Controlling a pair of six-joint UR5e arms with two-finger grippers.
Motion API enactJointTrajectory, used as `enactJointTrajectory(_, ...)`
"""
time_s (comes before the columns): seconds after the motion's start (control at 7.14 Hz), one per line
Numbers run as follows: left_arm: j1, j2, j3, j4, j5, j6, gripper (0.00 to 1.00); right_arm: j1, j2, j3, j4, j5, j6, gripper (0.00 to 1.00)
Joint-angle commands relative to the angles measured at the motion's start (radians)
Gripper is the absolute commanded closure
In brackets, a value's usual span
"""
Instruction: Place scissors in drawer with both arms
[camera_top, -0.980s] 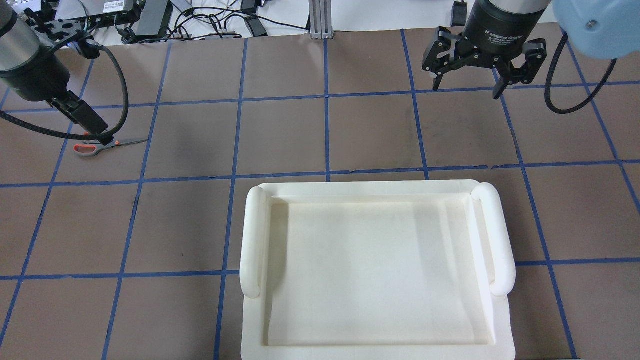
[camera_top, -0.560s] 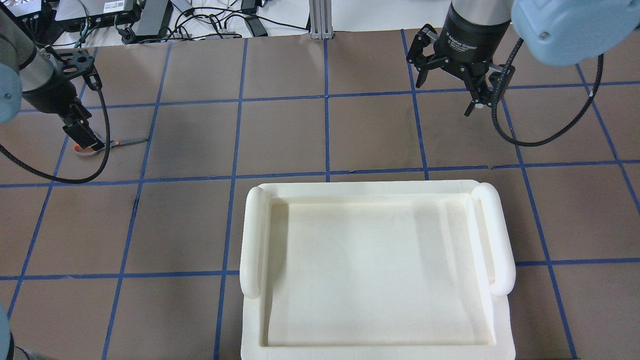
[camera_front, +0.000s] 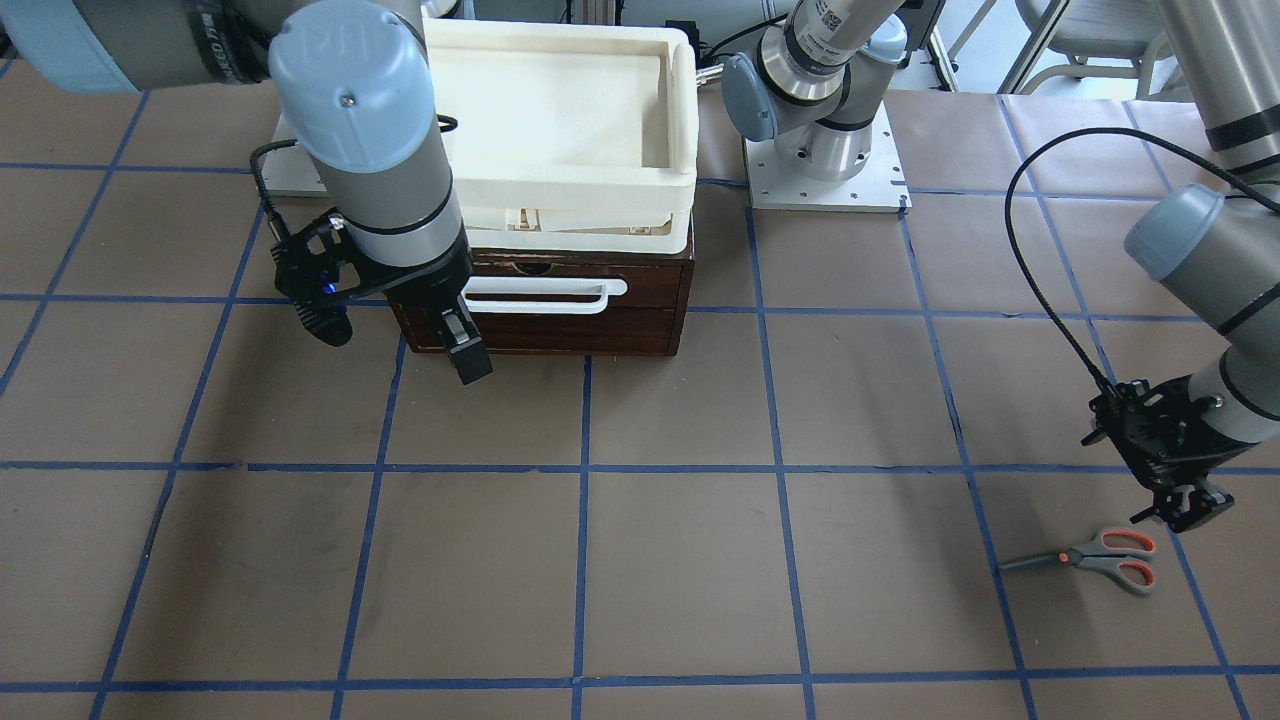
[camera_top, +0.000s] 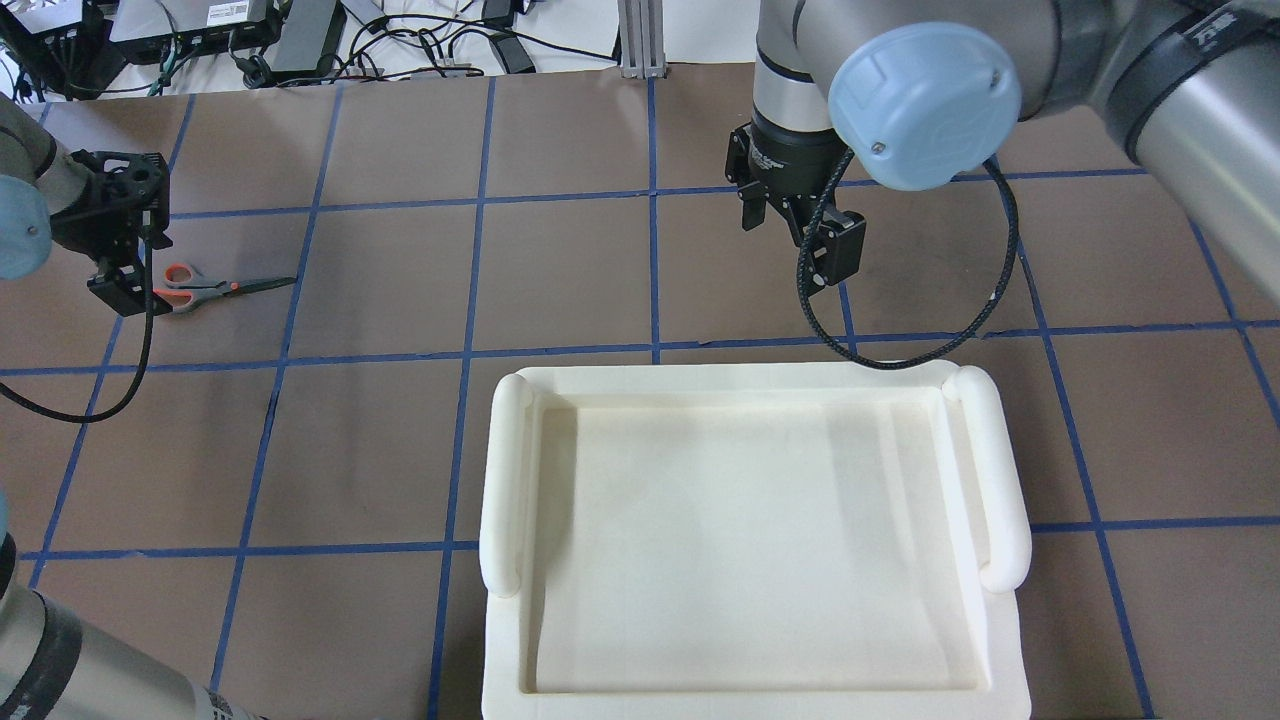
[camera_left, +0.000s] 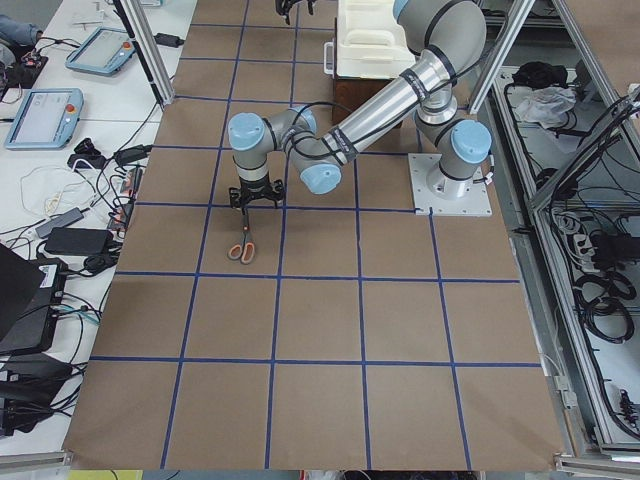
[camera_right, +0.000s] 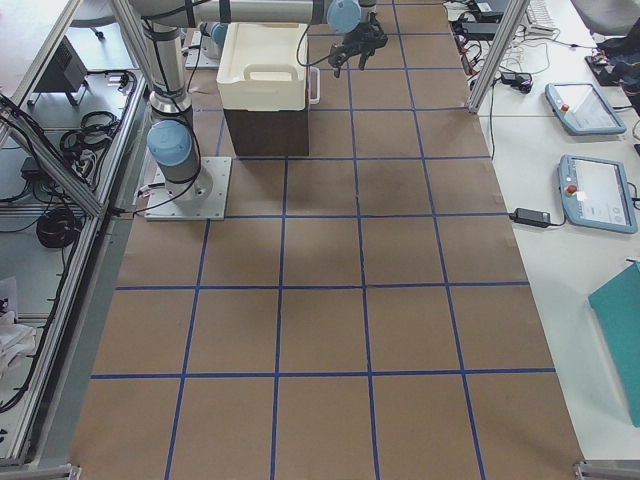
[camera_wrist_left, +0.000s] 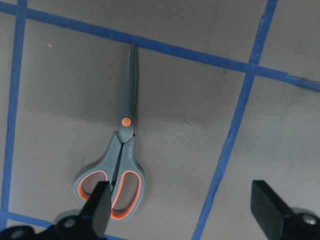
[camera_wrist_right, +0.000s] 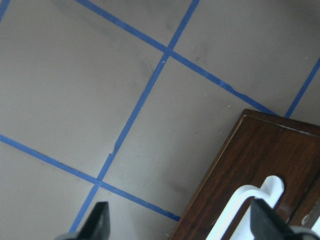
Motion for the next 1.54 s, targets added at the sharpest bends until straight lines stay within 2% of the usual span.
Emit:
enactJointTrajectory(0.0,0.000,-0.030,0.000,0.046,0.009,-0.088,0.00,0.047,0.069,0.001,-0.039,0.013,0.149,0.00)
enactJointTrajectory(0.14,-0.002,-0.053,-0.001,0.055,0.006,-0.103,0.00,0.055,0.092,0.001,-0.039,0.016,0.192,0.00)
enactJointTrajectory(0.42,0.000,-0.101,0.000,0.055,-0.002,0.209,0.00,0.090,0.137,0.003,-0.036,0.036,0.308,0.00)
enactJointTrajectory(0.56,0.005,-0.109,0.005,0.070,-0.005,0.268,0.00,0.090,0.151,0.003,-0.035,0.065,0.350,0.00)
enactJointTrajectory(0.7,0.006,-0.124,0.012,0.146,-0.005,0.432,0.00,0.090,0.155,0.003,-0.033,0.082,0.381,0.00)
enactJointTrajectory(0.84,0.006,-0.144,0.017,0.158,-0.002,0.482,0.21,0.090,0.168,0.001,-0.021,0.083,0.425,0.00)
enactJointTrajectory(1.4,0.006,-0.188,0.046,0.185,-0.007,0.478,0.15,0.088,0.168,-0.004,0.045,0.084,0.470,0.00)
